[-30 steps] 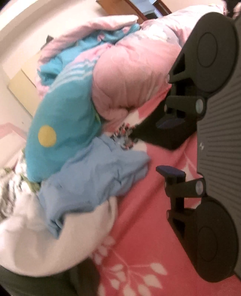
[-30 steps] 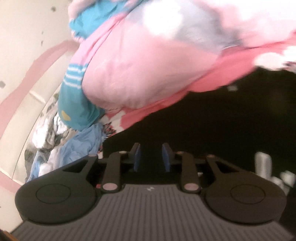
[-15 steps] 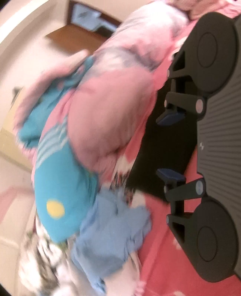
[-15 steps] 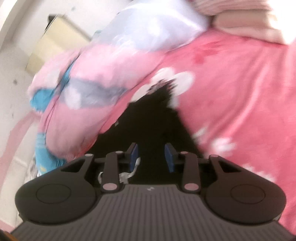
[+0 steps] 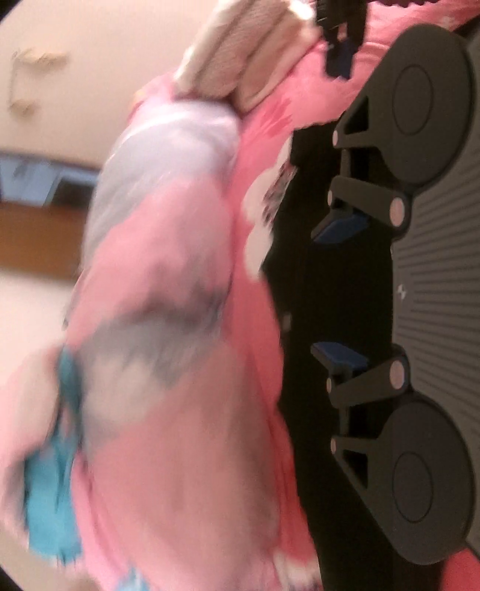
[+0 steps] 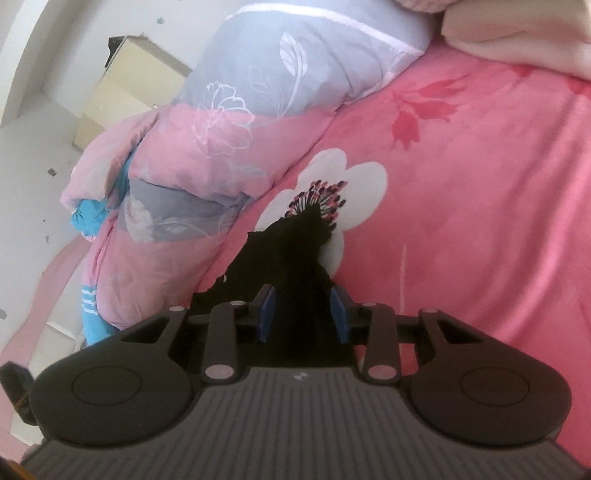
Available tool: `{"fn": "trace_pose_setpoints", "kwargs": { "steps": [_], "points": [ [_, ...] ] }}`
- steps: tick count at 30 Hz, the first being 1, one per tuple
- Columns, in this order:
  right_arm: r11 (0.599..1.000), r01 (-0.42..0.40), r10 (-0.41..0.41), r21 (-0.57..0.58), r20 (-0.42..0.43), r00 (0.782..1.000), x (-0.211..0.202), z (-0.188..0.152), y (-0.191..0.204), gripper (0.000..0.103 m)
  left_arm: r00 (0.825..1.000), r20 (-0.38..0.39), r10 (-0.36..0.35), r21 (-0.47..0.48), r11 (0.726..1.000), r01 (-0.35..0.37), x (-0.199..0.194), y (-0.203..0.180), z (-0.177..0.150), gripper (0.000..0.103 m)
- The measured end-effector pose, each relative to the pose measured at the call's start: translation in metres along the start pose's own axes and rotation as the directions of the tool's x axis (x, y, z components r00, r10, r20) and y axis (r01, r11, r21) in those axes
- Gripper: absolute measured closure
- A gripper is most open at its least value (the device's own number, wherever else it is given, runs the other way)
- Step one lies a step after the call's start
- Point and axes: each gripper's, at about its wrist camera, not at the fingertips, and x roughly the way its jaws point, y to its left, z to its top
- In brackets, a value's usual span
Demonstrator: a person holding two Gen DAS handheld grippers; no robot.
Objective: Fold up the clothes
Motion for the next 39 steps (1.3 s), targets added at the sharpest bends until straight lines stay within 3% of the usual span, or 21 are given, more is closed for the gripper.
{"fn": "trace_pose_setpoints", "kwargs": {
  "steps": [6, 10, 13, 14, 15, 21, 24, 33, 36, 39],
  "points": [
    [1.000, 0.011, -0.011, -0.013, -0.036, 0.999, 0.046, 0.035, -0.003, 0.070, 0.985, -0.080, -0.154, 0.059, 0.986, 0.159, 0.074, -0.056, -0.024, 0.061],
    [1.000, 0.027, -0.027, -0.006, -0.082, 0.996, 0.085, 0.053, -0.009, 0.070, 0.970, -0.098, -0.225, 0.098, 0.967, 0.234, 0.098, -0.078, -0.041, 0.069],
    [1.000, 0.009, -0.009, 0.001, -0.128, 0.992, 0.110, 0.057, -0.013, 0.077, 0.967, -0.102, -0.232, 0.121, 0.962, 0.244, 0.103, -0.084, -0.055, 0.070],
    [1.000, -0.010, 0.010, -0.001, -0.136, 0.991, 0.115, 0.058, -0.014, 0.096, 0.967, -0.100, -0.235, 0.125, 0.961, 0.247, 0.104, -0.085, -0.058, 0.070],
    [1.000, -0.023, 0.022, -0.005, -0.134, 0.991, 0.118, 0.061, -0.014, 0.098, 0.966, -0.096, -0.241, 0.122, 0.960, 0.252, 0.103, -0.085, -0.059, 0.070],
    [0.998, -0.036, 0.036, -0.057, 0.010, 0.999, 0.113, 0.095, -0.010, 0.099, 0.962, -0.091, -0.256, 0.089, 0.960, 0.264, 0.100, -0.078, -0.061, 0.070],
    [0.996, -0.002, 0.007, -0.089, 0.061, 0.998, 0.117, 0.114, -0.013, 0.099, 0.965, -0.085, -0.247, 0.104, 0.961, 0.255, 0.100, -0.080, -0.062, 0.070],
    [0.986, 0.169, -0.167, -0.011, 0.114, 0.979, 0.125, 0.133, -0.065, 0.093, 0.966, -0.087, -0.242, 0.110, 0.962, 0.251, 0.102, -0.081, -0.061, 0.070],
    [0.988, 0.153, -0.152, 0.004, 0.139, 0.978, 0.103, 0.132, -0.073, 0.093, 0.966, -0.088, -0.244, 0.109, 0.961, 0.252, 0.101, -0.081, -0.061, 0.070],
    [0.991, 0.097, -0.088, -0.097, 0.092, 0.992, 0.078, 0.120, -0.054, 0.090, 0.965, -0.088, -0.247, 0.106, 0.961, 0.256, 0.101, -0.080, -0.061, 0.070]
  ]
}}
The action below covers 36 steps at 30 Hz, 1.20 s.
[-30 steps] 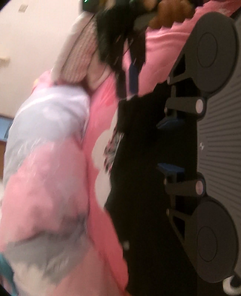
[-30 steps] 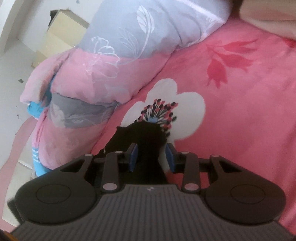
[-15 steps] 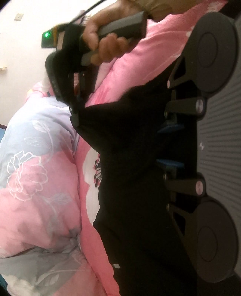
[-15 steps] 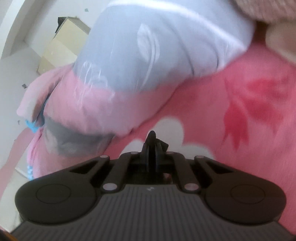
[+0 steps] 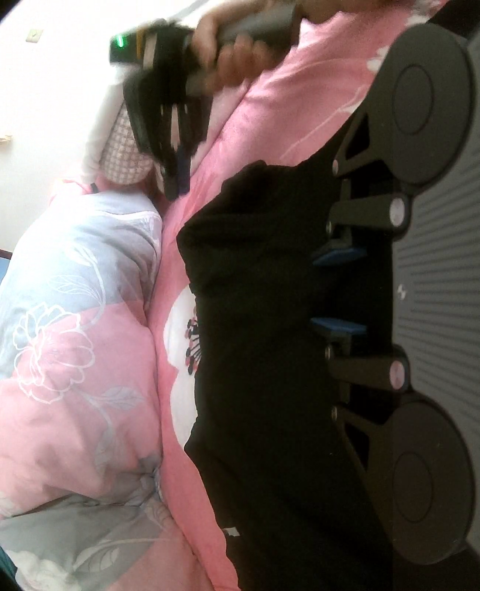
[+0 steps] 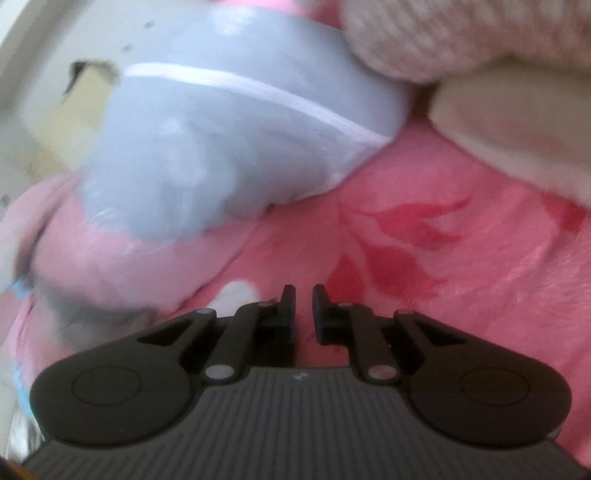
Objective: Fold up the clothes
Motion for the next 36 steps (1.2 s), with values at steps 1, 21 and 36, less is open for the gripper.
{"fn": "trace_pose_setpoints", "kwargs": {
  "steps": [1, 21, 36],
  "points": [
    [0.999, -0.023, 0.022, -0.031, -0.015, 1.000, -0.009, -0.002, 0.006, 0.088, 1.000, 0.000, -0.001, 0.000, 1.000, 0.001, 0.000, 0.000, 0.000, 0.070],
    [0.911, 0.099, -0.133, -0.401, -0.058, 0.989, -0.040, -0.095, 0.067, 0.093, 1.000, 0.002, -0.009, -0.009, 1.000, 0.009, 0.001, 0.002, -0.002, 0.068],
    [0.991, 0.026, -0.031, 0.132, 0.031, 0.999, -0.086, -0.079, -0.023, 0.098, 1.000, 0.006, -0.013, -0.011, 1.000, 0.013, 0.002, 0.002, -0.002, 0.068]
  ]
}}
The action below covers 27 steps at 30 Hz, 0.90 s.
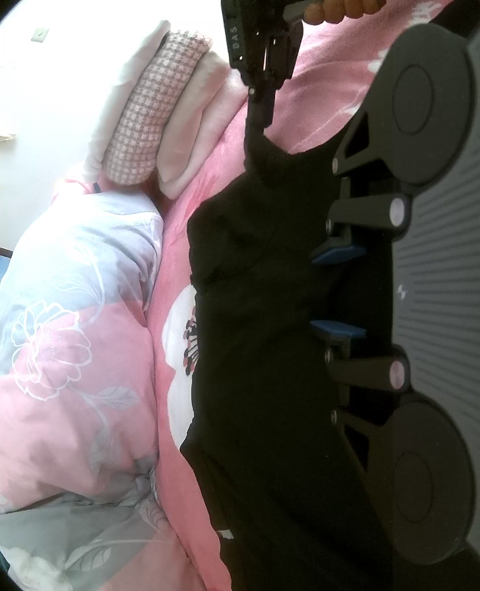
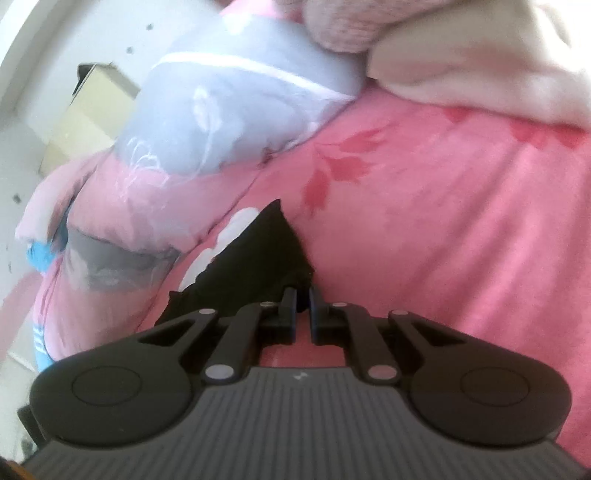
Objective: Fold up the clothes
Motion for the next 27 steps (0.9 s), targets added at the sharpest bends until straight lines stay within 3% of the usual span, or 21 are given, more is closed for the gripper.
{"fn": "trace_pose_setpoints", "kwargs": {
  "steps": [3, 6, 10, 13, 16, 19, 21, 24, 27],
  "points": [
    [0.999, 0.026, -0.025, -0.020, 0.019, 0.999, -0.006, -0.001, 0.000, 0.098, 1.000, 0.000, 0.001, 0.002, 1.000, -0.001, 0.000, 0.000, 0.000, 0.067],
    [0.989, 0.081, -0.078, -0.121, 0.034, 0.996, -0.007, -0.003, 0.010, 0.097, 1.000, 0.001, 0.002, 0.004, 1.000, -0.002, 0.000, 0.000, 0.000, 0.067],
    [0.939, 0.187, -0.174, -0.287, 0.073, 0.982, -0.003, -0.011, 0.030, 0.095, 1.000, 0.000, 0.007, 0.009, 1.000, -0.007, 0.000, -0.001, 0.000, 0.067],
    [0.886, 0.282, -0.253, -0.367, 0.127, 0.959, -0.004, -0.014, 0.036, 0.095, 1.000, -0.001, 0.016, 0.020, 1.000, -0.016, 0.000, -0.003, 0.001, 0.065],
    [0.904, 0.276, -0.248, -0.325, 0.127, 0.960, -0.009, -0.009, 0.029, 0.095, 1.000, -0.003, 0.026, 0.035, 0.999, -0.026, 0.000, -0.006, 0.001, 0.065],
    [0.970, 0.161, -0.150, -0.181, 0.071, 0.986, -0.013, -0.001, 0.016, 0.092, 1.000, -0.003, 0.027, 0.034, 0.999, -0.027, 0.000, -0.006, 0.002, 0.064],
    [0.993, 0.083, -0.080, -0.079, 0.042, 0.996, -0.016, 0.005, 0.007, 0.080, 1.000, -0.004, 0.026, 0.031, 0.999, -0.026, 0.000, -0.006, 0.003, 0.063],
    [0.999, 0.030, -0.030, 0.031, 0.001, 1.000, -0.012, 0.008, -0.003, 0.072, 1.000, -0.010, 0.028, 0.012, 1.000, -0.027, -0.003, -0.005, 0.007, 0.057],
    [0.996, 0.044, -0.041, 0.071, -0.044, 0.998, -0.005, 0.006, -0.008, 0.070, 0.999, -0.011, 0.036, -0.005, 0.999, -0.036, -0.006, -0.007, 0.018, 0.054]
  ]
}}
